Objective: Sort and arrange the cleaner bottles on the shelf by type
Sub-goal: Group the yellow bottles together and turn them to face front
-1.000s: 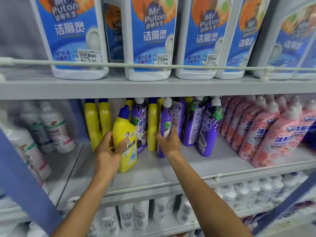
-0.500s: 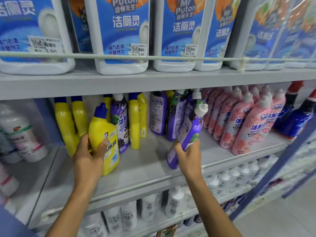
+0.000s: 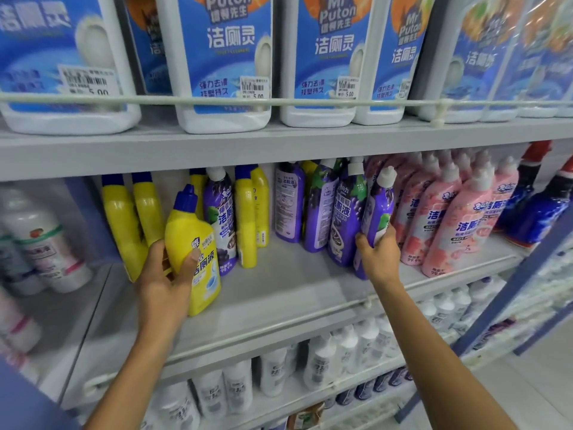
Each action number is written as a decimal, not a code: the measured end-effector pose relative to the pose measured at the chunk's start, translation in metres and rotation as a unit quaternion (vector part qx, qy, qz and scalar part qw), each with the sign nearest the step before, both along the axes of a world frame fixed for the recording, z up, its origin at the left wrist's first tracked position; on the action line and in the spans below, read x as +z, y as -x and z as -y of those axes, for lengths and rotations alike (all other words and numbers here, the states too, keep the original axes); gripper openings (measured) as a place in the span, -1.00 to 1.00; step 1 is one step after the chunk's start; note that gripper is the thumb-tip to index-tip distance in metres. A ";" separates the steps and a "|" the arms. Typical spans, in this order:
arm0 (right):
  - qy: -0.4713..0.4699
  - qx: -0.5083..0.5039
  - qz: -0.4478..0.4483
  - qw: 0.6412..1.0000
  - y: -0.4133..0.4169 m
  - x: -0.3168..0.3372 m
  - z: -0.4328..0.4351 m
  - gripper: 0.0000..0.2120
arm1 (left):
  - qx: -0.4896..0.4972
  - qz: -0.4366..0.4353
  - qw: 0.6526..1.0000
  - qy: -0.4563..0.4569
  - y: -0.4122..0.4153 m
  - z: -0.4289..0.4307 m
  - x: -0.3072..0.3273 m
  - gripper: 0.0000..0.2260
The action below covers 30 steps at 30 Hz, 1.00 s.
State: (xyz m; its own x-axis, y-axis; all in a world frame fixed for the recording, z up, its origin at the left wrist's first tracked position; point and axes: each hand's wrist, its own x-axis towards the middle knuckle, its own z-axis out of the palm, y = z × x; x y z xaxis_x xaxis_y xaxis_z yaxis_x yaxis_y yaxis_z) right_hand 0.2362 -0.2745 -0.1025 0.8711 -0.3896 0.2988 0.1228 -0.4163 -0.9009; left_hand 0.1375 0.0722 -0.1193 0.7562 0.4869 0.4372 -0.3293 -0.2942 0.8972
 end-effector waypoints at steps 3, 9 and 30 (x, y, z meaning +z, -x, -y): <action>-0.017 0.010 -0.005 1.000 -0.001 0.000 0.003 -0.51 | 0.003 -0.005 1.000 -0.006 0.002 -0.001 0.003 -0.82; -0.039 0.030 0.023 0.999 0.027 0.012 -0.001 -0.56 | 0.012 -0.009 1.000 -0.016 0.001 -0.001 0.001 -0.81; -0.108 0.317 -0.030 0.942 -0.045 0.031 -0.185 -0.41 | 0.022 -0.036 0.999 0.033 0.002 0.000 0.004 -0.60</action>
